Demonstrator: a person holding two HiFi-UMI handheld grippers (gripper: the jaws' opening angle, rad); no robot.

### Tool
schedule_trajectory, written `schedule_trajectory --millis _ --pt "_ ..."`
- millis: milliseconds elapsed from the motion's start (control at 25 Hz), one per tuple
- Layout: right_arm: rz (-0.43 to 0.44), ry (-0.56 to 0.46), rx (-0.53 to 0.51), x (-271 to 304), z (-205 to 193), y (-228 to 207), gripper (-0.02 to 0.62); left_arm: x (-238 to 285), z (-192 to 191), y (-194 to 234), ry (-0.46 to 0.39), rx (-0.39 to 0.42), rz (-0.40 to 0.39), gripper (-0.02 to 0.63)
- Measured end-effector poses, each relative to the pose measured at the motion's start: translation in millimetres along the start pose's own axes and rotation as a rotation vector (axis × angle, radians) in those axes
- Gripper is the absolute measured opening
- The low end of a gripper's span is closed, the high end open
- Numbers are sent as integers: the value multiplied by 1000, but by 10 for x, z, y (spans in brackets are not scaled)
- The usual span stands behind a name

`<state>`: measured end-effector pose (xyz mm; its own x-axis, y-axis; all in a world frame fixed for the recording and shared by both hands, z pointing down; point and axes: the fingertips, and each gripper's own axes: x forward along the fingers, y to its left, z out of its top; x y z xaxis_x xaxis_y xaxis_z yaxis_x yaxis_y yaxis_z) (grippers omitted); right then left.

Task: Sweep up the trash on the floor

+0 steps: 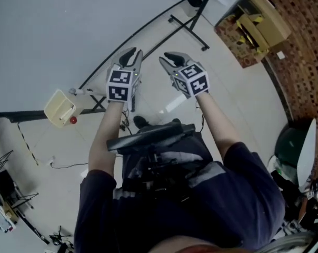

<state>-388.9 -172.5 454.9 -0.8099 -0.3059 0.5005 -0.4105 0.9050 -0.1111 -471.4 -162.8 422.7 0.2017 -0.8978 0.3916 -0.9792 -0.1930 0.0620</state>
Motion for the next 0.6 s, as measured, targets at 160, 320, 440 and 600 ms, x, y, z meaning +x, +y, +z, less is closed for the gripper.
schedule_trajectory --millis 160,320,440,600 --pt "44 -37 -54 -448 72 -42 109 -3 493 -402 -59 66 29 61" --pt "82 -80 -77 -912 68 -165 109 -89 805 -943 -110 119 37 61" --pt "97 -100 -86 -1185 59 -313 109 -107 955 -1361 -130 112 14 61" --pt "93 -68 -136 -1323 -167 -437 109 -195 981 -1807 -145 109 -12 61"
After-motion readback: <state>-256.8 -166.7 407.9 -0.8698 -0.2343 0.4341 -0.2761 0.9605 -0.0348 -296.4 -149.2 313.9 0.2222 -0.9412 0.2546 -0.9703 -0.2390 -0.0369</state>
